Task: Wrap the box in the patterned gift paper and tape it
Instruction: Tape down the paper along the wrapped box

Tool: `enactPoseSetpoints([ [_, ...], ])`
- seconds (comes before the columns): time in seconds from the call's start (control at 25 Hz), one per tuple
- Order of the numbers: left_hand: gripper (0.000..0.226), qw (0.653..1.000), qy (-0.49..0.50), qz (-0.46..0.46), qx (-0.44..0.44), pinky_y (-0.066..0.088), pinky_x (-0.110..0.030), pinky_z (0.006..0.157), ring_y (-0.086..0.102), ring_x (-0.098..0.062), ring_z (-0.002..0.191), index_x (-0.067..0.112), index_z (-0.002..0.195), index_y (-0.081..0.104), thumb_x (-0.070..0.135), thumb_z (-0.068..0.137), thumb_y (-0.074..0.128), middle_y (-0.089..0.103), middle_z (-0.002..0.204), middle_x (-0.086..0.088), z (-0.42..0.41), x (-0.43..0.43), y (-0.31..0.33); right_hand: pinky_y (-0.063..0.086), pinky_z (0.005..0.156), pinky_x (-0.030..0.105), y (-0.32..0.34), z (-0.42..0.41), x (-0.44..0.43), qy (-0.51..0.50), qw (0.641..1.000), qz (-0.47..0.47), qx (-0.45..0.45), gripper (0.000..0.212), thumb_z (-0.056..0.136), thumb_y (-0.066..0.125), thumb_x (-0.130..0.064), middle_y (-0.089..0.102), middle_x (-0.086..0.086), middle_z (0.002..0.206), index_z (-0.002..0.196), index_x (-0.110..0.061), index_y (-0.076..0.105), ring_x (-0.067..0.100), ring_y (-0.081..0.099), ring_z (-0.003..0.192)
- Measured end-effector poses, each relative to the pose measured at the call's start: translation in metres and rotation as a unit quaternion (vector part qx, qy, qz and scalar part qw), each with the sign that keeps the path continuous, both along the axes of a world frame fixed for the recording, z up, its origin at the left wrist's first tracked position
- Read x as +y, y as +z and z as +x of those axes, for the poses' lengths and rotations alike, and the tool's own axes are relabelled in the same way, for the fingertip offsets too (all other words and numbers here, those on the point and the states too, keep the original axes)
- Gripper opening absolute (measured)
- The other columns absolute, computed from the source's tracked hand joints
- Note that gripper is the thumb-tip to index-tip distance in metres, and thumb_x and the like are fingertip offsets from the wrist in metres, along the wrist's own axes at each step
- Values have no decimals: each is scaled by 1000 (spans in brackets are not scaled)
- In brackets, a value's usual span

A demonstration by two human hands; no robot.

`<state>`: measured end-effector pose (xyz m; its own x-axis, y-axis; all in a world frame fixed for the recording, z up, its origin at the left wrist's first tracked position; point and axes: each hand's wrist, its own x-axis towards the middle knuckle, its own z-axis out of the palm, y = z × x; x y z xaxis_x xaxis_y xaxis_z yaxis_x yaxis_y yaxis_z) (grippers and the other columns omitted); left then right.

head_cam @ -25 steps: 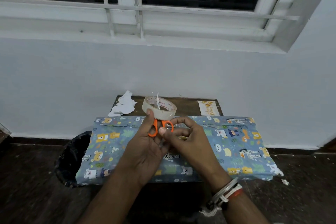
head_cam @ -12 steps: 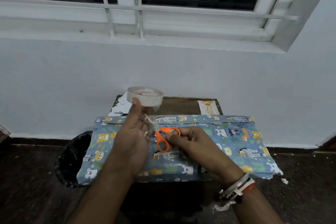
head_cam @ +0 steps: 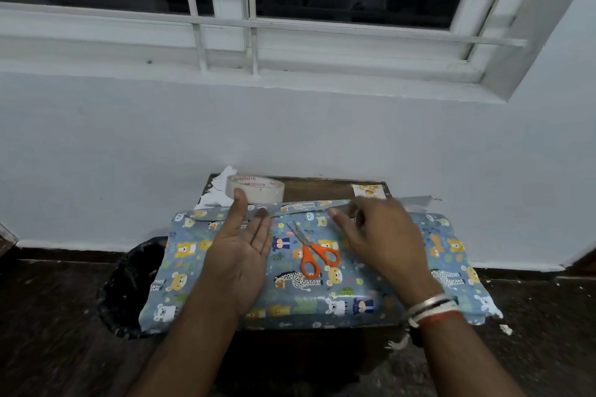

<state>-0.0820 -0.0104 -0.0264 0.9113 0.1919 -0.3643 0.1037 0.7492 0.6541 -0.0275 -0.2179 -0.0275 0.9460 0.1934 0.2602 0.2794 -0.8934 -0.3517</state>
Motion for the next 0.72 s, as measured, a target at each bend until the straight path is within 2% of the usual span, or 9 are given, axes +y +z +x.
enactPoseSetpoints([
  [0.04,55,1000,7,-2,-1,32,-35,118,52,-20,136,31,133,57,47,81,64,56,146,-9,1,-2,-2,54,81,37,-4,10,4,2,999,-11,-43,36,95,55,-60,71,-9,102,111,-30,67,18,60,103],
  [0.12,67,1000,19,1,-10,34,-32,113,54,-17,132,28,144,51,47,81,64,55,148,-6,2,-5,-4,40,112,44,-7,40,9,56,997,-47,-31,51,95,63,-38,55,-5,145,144,-31,49,27,43,138],
  [0.2,63,1000,24,5,-20,34,-33,114,52,-17,135,27,144,51,46,85,61,54,149,-6,2,-6,-5,19,126,48,-9,73,18,106,988,-103,48,64,94,61,-26,46,-3,157,153,-35,38,29,32,150],
  [0.28,49,999,27,8,-19,33,-34,116,52,-18,137,28,133,56,46,88,60,56,146,-5,0,-7,-7,35,118,47,-9,97,26,140,974,-145,101,50,95,57,-25,66,3,134,144,-35,52,30,54,132],
  [0.32,43,999,32,8,-16,33,-35,117,53,-18,135,28,127,58,46,87,60,59,143,-3,-1,-7,-7,48,101,42,-10,101,30,139,973,-161,90,38,96,56,-27,72,5,117,133,-32,63,31,63,115],
  [0.4,43,999,49,6,-11,36,-34,116,58,-15,127,28,121,61,47,83,62,64,134,0,-2,-8,-8,51,72,36,-8,92,35,120,977,-174,28,24,99,51,-30,70,6,96,112,-27,71,30,66,89],
  [0.44,46,998,59,1,-10,38,-34,114,60,-14,123,27,122,62,48,81,63,66,130,0,-2,-9,-9,51,67,36,-8,82,33,120,977,-178,-11,23,100,50,-29,70,5,91,106,-26,71,30,66,84],
  [0.6,45,995,94,-20,3,43,-33,110,60,-13,105,18,122,62,44,86,66,57,95,2,-4,-9,-11,57,72,37,-14,27,20,155,978,-125,-64,25,97,56,-25,75,-4,97,113,-32,75,22,69,89],
  [0.72,27,995,96,-17,3,42,-34,111,56,-14,97,23,117,63,40,97,61,48,91,1,-6,-11,-10,57,81,40,-25,18,18,155,983,-83,-53,29,99,57,-27,76,-2,110,122,-29,74,21,69,99],
])
